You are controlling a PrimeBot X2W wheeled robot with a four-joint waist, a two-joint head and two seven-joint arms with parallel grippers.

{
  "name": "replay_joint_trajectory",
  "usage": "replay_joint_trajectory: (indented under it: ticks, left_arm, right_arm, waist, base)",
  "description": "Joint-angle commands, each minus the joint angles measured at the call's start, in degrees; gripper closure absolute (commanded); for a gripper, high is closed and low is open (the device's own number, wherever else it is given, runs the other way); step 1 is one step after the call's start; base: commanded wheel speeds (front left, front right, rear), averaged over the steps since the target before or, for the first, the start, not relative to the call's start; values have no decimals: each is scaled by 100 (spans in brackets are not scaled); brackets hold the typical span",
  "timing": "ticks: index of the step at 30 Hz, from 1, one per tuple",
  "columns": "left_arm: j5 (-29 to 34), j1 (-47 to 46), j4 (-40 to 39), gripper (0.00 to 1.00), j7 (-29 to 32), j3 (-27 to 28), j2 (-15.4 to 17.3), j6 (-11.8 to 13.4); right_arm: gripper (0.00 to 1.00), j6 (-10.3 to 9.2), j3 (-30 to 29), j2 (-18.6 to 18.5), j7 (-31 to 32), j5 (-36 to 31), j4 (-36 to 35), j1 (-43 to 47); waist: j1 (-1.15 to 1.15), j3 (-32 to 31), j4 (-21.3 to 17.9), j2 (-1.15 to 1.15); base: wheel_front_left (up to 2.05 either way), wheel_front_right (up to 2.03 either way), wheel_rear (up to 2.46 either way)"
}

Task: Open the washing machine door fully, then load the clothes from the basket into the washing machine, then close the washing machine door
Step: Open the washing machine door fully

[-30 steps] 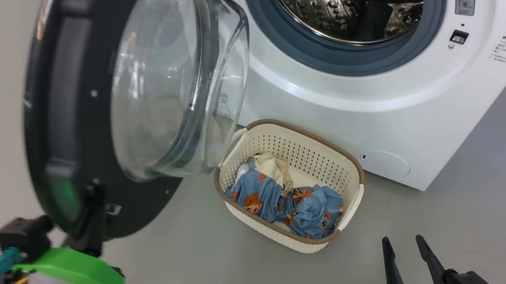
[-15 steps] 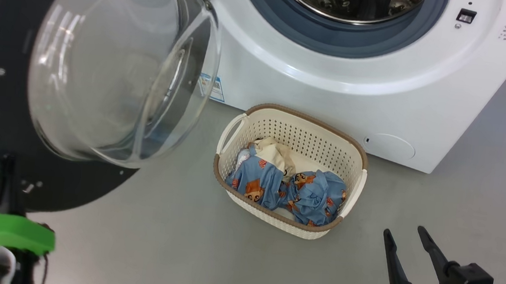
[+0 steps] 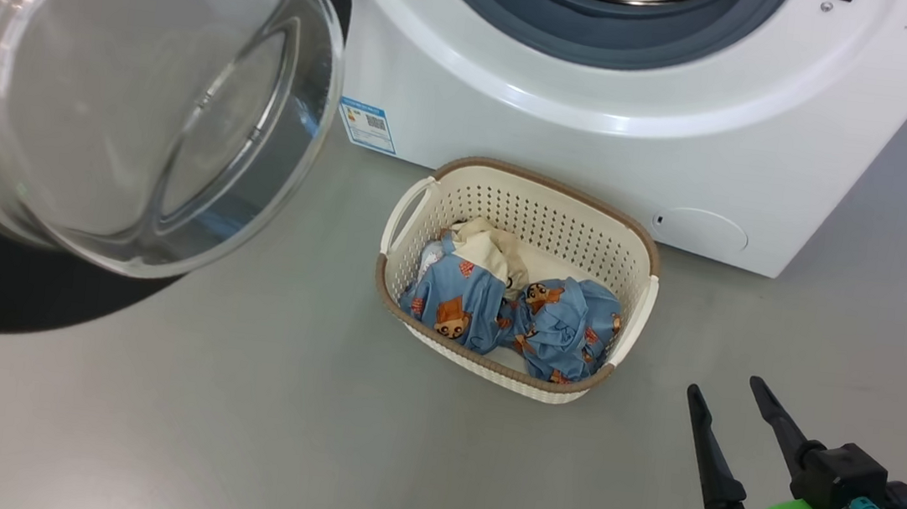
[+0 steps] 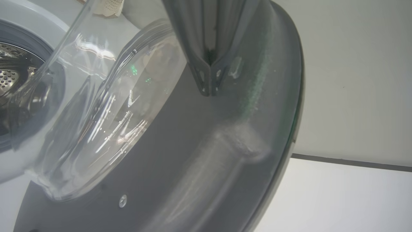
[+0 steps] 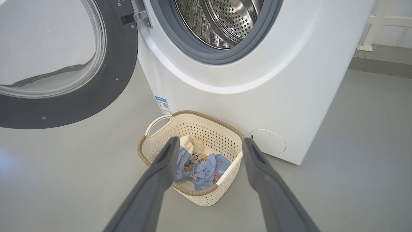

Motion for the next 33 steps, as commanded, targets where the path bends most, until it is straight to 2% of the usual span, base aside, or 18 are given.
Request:
replay_joint_trajectory:
  ticks: [1,5,11,22,28,33]
  left_arm:
    - [76,-294,19,100,-77,377,390,-35]
    - [243,-547,395,100,-78,719,400,-264]
    - [430,-817,729,100,-78,989,350,-480]
    - [945,-1314,1324,100,-78,1620,331,-781]
    - [1297,-1347,1197,100,-78,1844,150,-896]
    - [1580,-1056,595,100,-78,2011,-169,-961]
  right_arm:
    - [0,54,137,-47,34,-74,-188,-169]
    - [0,54,120,-84,134,-117,-328,-152]
    - [0,54,107,-127,247,-155,-474,-169]
    - [0,54,114,-157,443,-264,-743,-269]
    - [0,54,116,-98,438,-287,-755,-273]
    - [0,54,110,-28,310,-238,-660,-251]
  waist:
    - [0,58,-28,0]
    - [0,157,-62,0]
    - [0,294,-70,0]
    - [0,611,-89,0]
    - [0,575,-115,0]
    - [0,409,-173,0]
  base:
    - [0,0,0]
    - [0,0,0]
    - [0,0,0]
    - [0,0,0]
    - [0,0,0]
    - [0,0,0]
